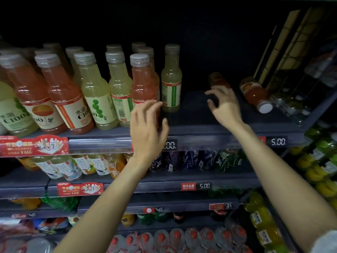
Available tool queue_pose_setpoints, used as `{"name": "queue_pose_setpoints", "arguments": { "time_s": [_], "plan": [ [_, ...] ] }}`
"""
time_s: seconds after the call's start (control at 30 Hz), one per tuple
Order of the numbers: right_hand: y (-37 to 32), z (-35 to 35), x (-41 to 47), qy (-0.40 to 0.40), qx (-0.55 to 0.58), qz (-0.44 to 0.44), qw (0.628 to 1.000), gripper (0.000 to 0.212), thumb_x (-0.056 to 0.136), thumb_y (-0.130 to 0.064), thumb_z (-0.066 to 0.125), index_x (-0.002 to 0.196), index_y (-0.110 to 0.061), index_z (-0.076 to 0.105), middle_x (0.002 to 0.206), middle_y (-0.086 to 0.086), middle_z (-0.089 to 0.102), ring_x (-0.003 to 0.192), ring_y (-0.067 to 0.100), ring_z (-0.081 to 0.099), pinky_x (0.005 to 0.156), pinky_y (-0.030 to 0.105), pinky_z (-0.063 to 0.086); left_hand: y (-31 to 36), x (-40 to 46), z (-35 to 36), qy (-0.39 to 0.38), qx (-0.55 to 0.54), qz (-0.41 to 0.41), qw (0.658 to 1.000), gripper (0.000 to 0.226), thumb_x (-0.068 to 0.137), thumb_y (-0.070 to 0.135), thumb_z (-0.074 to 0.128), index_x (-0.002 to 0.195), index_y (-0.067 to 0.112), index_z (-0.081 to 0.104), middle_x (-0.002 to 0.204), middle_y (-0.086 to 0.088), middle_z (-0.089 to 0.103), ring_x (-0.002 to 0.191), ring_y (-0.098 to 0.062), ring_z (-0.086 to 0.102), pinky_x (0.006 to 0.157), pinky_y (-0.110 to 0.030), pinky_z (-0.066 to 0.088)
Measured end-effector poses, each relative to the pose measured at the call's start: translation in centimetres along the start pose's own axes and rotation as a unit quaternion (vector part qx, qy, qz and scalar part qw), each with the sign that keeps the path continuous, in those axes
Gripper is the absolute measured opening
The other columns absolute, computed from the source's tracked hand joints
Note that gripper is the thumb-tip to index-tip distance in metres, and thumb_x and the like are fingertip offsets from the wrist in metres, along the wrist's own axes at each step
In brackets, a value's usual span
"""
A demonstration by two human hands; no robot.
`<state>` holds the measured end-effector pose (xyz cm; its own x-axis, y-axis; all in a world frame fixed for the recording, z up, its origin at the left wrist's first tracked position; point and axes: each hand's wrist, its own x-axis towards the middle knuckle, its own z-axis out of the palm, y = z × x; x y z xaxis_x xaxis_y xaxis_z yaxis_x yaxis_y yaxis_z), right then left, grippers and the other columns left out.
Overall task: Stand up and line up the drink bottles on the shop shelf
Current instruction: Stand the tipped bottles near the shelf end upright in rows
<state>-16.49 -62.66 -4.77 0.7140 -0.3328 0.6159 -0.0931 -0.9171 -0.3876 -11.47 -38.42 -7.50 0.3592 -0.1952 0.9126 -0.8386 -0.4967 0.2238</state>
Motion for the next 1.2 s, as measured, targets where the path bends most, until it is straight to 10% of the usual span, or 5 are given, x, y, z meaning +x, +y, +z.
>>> {"name": "queue_pose_setpoints", "arguments": {
  "time_s": [0.2,0.6,0.9,1.2],
  "plan": [
    [5.1,-0.4,2.4,-0.163,-0.122,0.173,0.964,0.052,0.088,-0.034,0.062,0.135,-0.022,0.042,0.136,0.02,0.041,0.117,0.042,0.045,0.092,0.043,0.043,3.2,3.0,4.1,-0.224,0.003,0.082,0.971,0.036,0.08,0.017,0.062,0.115,0.012,0.059,0.104,-0.01,0.062,0.099,-0.031,0.055,0.075,-0.04,0.05],
    [2.4,-4.8,-3.0,-0.092,-0.104,0.099,0.985,0.053,0.081,-0.026,0.07,0.128,-0.018,0.046,0.106,0.016,0.06,0.094,0.037,0.06,0.073,0.037,0.051,4.3,8.3,12.2,-0.401,-0.075,0.009,0.913,0.084,0.084,0.015,0.066,0.151,0.03,0.016,0.155,0.001,0.024,0.137,-0.024,0.03,0.108,-0.037,0.033],
    [-1.4,-10.4,-2.3,0.033,0.322,0.114,0.939,0.042,0.084,-0.03,0.069,0.12,-0.041,0.051,0.105,-0.009,0.063,0.097,0.007,0.062,0.081,0.03,0.056,6.1,8.1,9.8,-0.307,-0.209,0.017,0.928,0.075,0.075,0.041,0.077,0.137,0.023,0.039,0.131,0.001,0.054,0.116,-0.019,0.055,0.094,-0.034,0.046],
    [-0.6,-3.9,-2.2,-0.082,0.21,0.073,0.972,0.05,0.086,-0.012,0.063,0.132,-0.024,0.047,0.135,-0.003,0.048,0.126,0.013,0.045,0.105,0.029,0.038,4.4,5.9,6.1,-0.167,-0.154,-0.126,0.966,0.077,0.077,0.056,0.07,0.138,0.018,0.041,0.119,-0.004,0.065,0.104,-0.023,0.064,0.084,-0.034,0.052]
  ]
}}
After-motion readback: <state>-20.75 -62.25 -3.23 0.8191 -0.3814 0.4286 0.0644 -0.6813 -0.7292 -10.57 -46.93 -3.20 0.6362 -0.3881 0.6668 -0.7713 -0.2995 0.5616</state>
